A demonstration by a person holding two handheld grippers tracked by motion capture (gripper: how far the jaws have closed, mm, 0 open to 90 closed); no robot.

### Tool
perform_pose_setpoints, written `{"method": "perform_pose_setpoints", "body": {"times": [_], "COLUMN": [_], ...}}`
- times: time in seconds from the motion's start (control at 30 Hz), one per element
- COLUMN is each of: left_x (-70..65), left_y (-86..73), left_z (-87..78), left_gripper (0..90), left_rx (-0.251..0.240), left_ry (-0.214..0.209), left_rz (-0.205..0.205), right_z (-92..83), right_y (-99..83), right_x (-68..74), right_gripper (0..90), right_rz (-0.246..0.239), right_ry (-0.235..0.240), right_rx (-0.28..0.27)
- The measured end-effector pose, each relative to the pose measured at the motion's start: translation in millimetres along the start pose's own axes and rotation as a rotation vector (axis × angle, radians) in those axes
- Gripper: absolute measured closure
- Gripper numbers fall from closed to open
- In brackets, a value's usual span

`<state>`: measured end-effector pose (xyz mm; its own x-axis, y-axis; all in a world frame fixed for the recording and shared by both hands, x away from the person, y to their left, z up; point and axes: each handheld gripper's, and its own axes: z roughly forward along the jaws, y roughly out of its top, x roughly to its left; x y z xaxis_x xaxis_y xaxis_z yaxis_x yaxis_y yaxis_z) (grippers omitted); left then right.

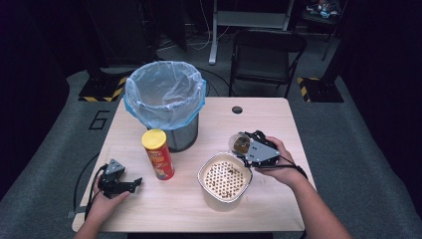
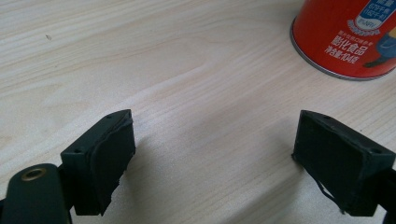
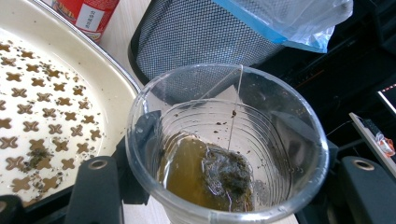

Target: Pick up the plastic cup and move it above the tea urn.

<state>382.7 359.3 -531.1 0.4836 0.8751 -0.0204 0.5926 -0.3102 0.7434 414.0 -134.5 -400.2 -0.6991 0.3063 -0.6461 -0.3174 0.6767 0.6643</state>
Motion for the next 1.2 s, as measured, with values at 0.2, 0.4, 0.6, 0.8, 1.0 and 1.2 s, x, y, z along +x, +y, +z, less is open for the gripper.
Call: {"method": "perform_pose_setpoints", "body": {"times": [0.2,0.4,0.6,0.8,1.0,1.2], "left_x": [0.0,0.0,0.0,0.0,0.0,0.2], "left_y": [0.0,0.0,0.0,0.0,0.0,0.0], "left_z": [0.0,0.0,0.0,0.0,0.1,0.0], "left_gripper": [12.2,12.1,12.1,12.2,12.2,12.2], "left_rx": [0.000,0.000,0.000,0.000,-0.002,-0.001], "left_ry": [0.000,0.000,0.000,0.000,0.000,-0.002], "left_rz": [0.000,0.000,0.000,0.000,-0.001,-0.001], "right_z": [-4.3,-4.8,-7.4,-5.5,1.4,1.8], "right_y": [1.7,5.5,16.9,31.8,40.6,46.6], "right_x": [1.8,8.7,21.3,42.0,68.8,80.5], "right_gripper": [35.4,35.6,35.9,35.9,36.0,35.3], "right_rz": [-0.015,-0.086,-0.237,-0.532,-0.953,-1.241], "right_ry": [-0.006,-0.002,-0.036,-0.111,-0.192,-0.200], "right_rx": [0.007,0.047,0.089,0.172,0.306,0.409]}}
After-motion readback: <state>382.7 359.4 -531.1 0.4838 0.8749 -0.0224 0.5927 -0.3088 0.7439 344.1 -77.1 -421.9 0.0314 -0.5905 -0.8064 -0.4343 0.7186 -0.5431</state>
